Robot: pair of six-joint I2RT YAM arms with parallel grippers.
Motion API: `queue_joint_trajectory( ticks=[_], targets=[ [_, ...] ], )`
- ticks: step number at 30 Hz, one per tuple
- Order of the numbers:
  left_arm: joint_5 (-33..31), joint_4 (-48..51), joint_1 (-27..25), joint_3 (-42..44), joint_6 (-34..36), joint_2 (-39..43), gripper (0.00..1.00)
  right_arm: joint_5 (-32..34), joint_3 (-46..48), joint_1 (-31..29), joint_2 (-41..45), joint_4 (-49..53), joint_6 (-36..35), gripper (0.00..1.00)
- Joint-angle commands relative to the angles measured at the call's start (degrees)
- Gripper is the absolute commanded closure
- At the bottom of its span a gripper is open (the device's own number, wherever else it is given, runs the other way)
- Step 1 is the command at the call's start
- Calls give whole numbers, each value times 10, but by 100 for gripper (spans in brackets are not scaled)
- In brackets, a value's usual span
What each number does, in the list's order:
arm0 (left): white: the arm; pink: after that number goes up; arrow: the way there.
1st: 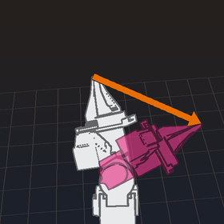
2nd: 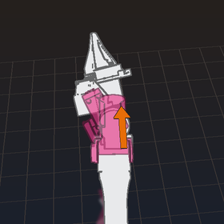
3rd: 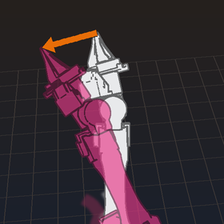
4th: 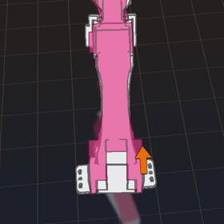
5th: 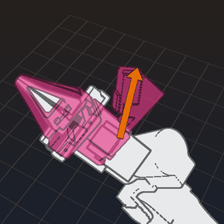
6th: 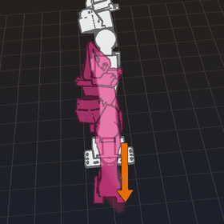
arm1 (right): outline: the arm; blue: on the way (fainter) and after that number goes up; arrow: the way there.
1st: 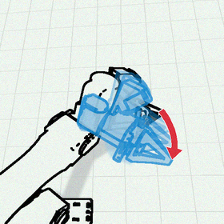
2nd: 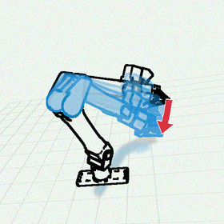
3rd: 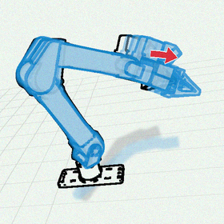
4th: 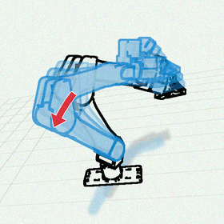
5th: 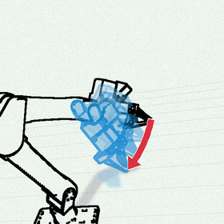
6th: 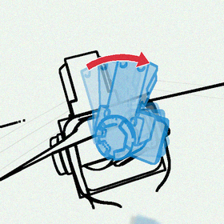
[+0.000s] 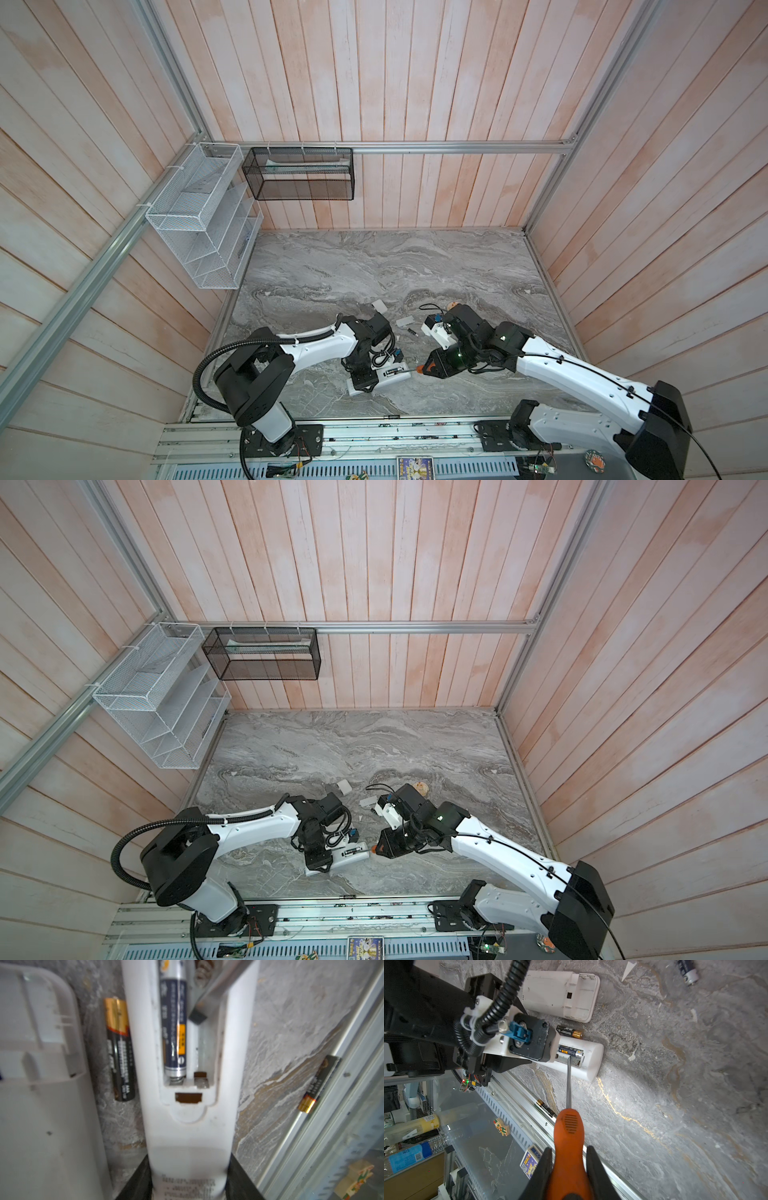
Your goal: Unload the batteries from the remote control
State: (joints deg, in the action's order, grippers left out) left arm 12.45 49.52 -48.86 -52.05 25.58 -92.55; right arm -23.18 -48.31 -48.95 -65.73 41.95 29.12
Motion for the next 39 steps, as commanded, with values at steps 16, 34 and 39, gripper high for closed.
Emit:
queue_joint_trajectory(
  ticks=[16, 34, 39],
  targets=[
    [45, -13, -12, -45, -67, -52, 100, 216, 134, -188, -27, -103, 213, 100],
    [78, -13, 0, -44, -66, -39, 100, 423, 234, -328, 72, -47, 376, 100],
    [73, -9, 0, -45, -59, -54, 100, 442, 205, -257, 185, -2, 290, 100]
  ],
)
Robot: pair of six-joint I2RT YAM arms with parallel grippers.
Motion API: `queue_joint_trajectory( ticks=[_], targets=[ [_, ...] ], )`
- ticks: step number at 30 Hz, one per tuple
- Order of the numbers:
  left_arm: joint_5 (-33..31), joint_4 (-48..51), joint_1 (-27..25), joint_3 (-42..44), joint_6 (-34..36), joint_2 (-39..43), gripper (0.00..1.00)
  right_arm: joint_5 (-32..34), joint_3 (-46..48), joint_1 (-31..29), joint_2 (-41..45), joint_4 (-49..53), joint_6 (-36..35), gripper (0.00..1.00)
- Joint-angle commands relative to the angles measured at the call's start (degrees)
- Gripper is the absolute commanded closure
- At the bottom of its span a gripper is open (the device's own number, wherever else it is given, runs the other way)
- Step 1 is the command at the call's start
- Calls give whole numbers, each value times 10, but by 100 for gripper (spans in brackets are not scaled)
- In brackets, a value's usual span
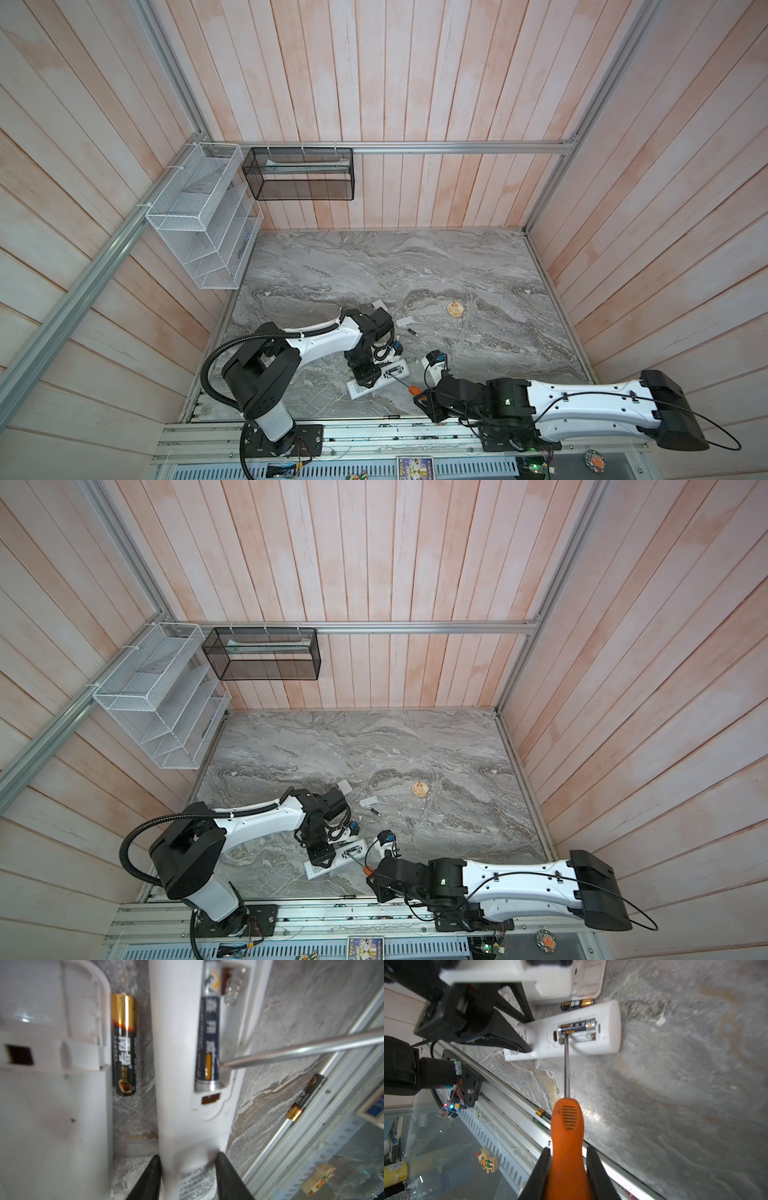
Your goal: Unload the batteries from the remote control
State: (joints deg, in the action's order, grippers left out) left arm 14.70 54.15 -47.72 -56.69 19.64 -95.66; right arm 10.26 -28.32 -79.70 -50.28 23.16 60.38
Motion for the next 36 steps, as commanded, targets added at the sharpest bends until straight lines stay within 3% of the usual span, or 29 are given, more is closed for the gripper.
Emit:
queue_joint_trajectory(
  ticks=[1, 5, 12, 23, 36],
  targets=[
    [51, -55, -11, 2, 1, -25, 100, 96, -4, 71, 44, 182, -46, 100],
    [50, -57, -11, 4, 1, -29, 100, 65, -34, 118, 45, 171, -108, 100],
    [32, -70, 0, 5, -14, -14, 100, 48, -75, 128, 1, 158, -150, 100],
    [57, -70, 16, 4, -7, 5, 100, -130, -39, 141, -54, -16, -222, 100],
    [49, -85, 39, 11, -14, 15, 100, -166, -106, 143, -98, -23, -266, 100]
  ],
)
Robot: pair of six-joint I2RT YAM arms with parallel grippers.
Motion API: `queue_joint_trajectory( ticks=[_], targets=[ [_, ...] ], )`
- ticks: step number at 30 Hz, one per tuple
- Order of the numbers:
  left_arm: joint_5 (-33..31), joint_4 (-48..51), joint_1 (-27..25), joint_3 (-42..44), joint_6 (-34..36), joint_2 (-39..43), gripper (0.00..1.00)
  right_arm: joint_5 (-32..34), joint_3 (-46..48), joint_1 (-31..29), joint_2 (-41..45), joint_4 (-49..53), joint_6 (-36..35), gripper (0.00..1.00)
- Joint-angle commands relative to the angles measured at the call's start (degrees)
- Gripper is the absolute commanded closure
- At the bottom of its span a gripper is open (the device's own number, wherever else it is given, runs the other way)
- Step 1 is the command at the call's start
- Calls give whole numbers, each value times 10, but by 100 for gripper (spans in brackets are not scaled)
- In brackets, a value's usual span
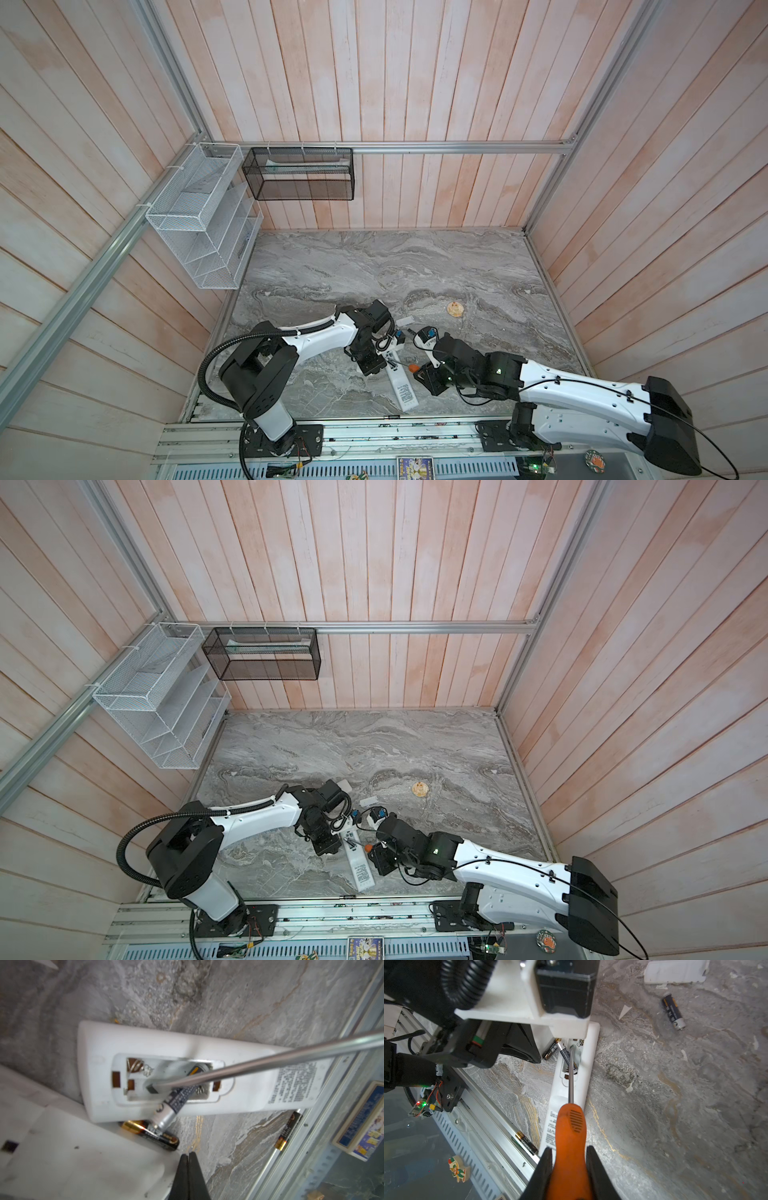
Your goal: Unload the batteries from the remote control
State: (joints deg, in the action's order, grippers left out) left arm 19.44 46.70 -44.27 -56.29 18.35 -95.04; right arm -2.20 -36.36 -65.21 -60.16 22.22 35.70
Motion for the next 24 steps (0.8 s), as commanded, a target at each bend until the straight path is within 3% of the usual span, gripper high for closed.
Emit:
queue_joint_trajectory(
  ticks=[1, 10, 14, 24],
  targets=[
    [-1, -13, 7, 7, -2, 9, 100, -46, -31, -2, 2, -11, -20, 100],
    [-38, -17, 23, 11, -8, -2, 99, -109, -45, -2, 24, 38, 1, 100],
    [-44, -14, 27, 12, -15, 15, 99, -73, -52, 7, 20, 83, 6, 100],
    [-72, -18, 40, 5, -35, 55, 98, -54, -63, 42, 27, 99, -8, 100]
  ],
)
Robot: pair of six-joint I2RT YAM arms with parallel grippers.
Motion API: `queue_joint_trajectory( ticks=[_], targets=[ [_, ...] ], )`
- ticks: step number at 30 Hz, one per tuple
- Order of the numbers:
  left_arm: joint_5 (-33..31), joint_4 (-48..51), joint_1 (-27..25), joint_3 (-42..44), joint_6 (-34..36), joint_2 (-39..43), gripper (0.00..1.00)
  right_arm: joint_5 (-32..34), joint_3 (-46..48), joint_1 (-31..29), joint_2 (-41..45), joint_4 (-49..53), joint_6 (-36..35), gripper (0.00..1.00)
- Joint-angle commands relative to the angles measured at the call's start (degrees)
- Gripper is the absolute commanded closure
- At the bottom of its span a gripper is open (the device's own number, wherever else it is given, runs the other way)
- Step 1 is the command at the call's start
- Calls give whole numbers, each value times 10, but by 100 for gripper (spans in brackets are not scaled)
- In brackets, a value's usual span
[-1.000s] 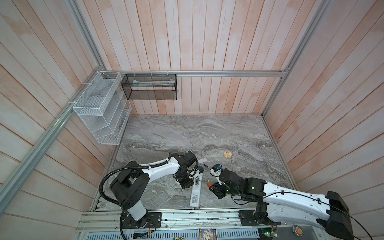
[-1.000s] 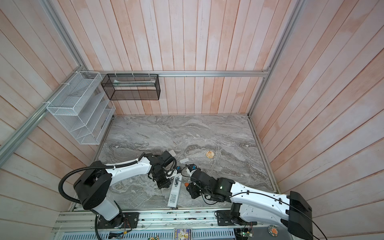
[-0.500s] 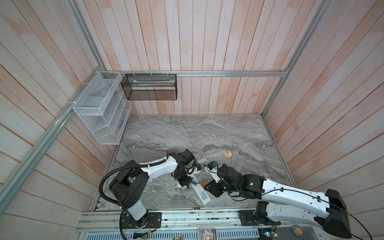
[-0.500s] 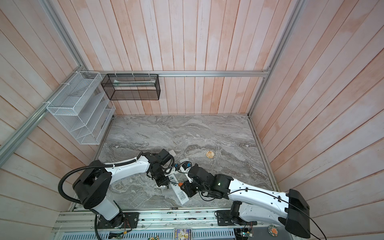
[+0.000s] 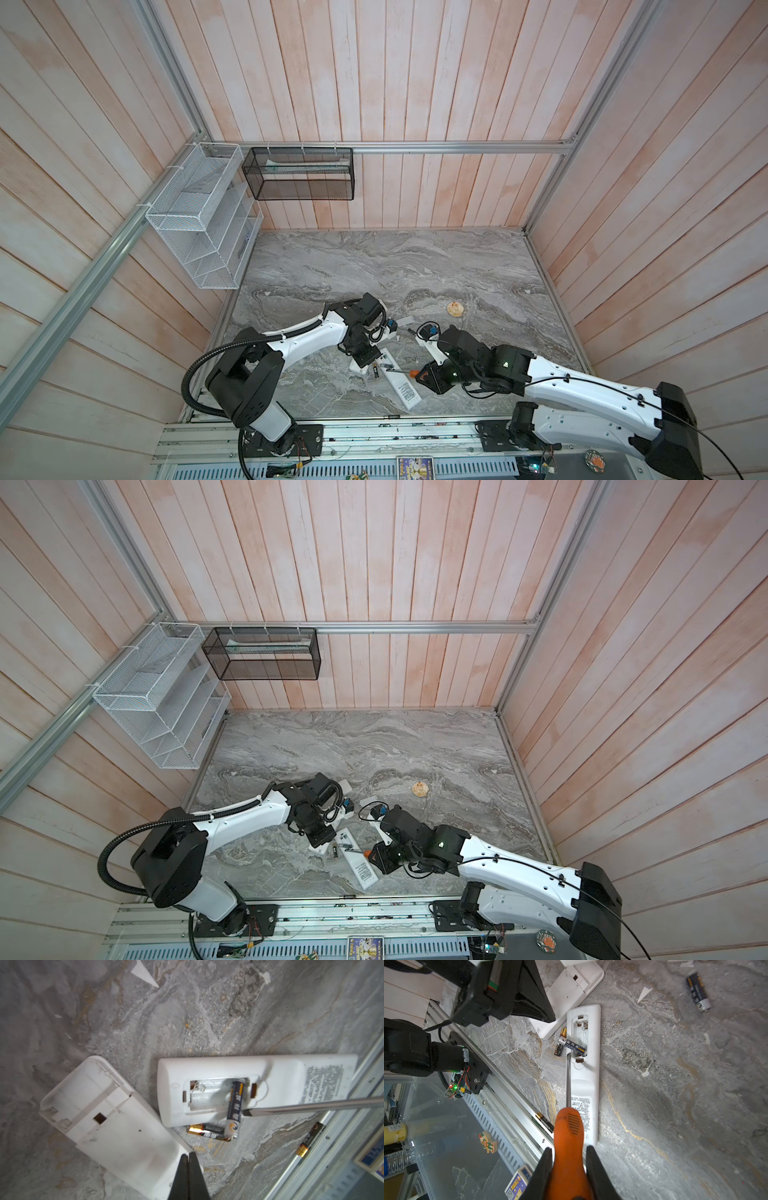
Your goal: Unload the batteries from the remote control
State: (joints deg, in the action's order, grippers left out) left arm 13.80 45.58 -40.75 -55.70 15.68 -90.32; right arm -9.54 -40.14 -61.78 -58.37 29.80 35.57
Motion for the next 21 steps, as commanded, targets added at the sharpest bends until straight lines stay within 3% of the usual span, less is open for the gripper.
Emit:
queue_joint_trajectory(
  ticks=[1, 12, 21],
  targets=[
    [-22, -12, 6, -2, -13, 11, 99, 18, -26, 11, 13, 28, -7, 100],
    [2, -59, -3, -55, -20, -10, 99, -12, 28, 14, 73, 19, 41, 100],
    [10, -46, -4, -25, -59, 3, 100, 8, -14, 18, 8, 40, -17, 100]
  ],
)
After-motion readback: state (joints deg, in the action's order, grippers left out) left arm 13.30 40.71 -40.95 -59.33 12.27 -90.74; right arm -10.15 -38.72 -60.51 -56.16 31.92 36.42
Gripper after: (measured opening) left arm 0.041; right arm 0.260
